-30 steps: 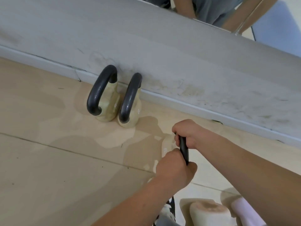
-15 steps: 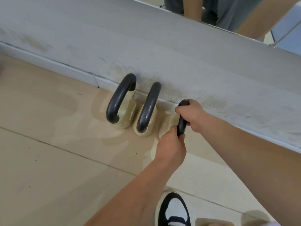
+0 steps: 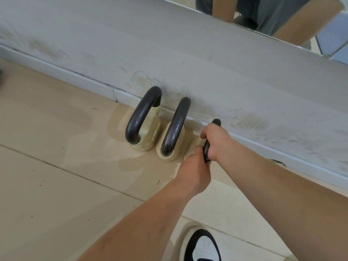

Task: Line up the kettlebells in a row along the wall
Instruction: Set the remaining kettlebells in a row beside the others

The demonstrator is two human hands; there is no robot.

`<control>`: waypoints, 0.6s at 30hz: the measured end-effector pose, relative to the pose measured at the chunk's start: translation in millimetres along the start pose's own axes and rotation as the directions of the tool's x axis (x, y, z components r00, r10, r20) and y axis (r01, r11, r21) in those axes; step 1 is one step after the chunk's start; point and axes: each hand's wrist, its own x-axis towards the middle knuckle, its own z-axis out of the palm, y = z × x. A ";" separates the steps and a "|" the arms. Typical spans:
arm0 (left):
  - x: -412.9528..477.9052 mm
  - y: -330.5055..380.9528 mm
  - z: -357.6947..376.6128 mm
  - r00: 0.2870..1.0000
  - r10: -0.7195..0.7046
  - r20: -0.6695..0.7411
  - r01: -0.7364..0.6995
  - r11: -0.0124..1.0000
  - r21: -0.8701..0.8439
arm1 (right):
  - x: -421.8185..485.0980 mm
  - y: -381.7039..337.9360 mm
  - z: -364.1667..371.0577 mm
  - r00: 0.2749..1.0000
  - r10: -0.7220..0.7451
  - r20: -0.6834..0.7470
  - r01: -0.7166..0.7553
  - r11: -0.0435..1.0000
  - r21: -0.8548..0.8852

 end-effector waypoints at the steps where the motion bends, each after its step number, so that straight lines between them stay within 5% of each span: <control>1: 1.3 -2.8 -6.0 1.000 0.024 0.014 -0.024 0.999 0.027 | -0.6 1.1 2.8 1.000 0.003 -0.014 -0.003 0.999 0.035; 5: 4.6 -7.3 -20.8 0.993 0.052 0.106 -0.061 0.994 0.088 | -3.9 7.5 3.5 0.998 -0.001 -0.059 0.006 0.996 0.085; 18: -9.6 -5.2 -4.5 0.999 -0.028 -0.034 0.024 0.994 -0.105 | -11.2 4.8 3.5 0.989 -0.151 0.011 0.151 0.977 -0.149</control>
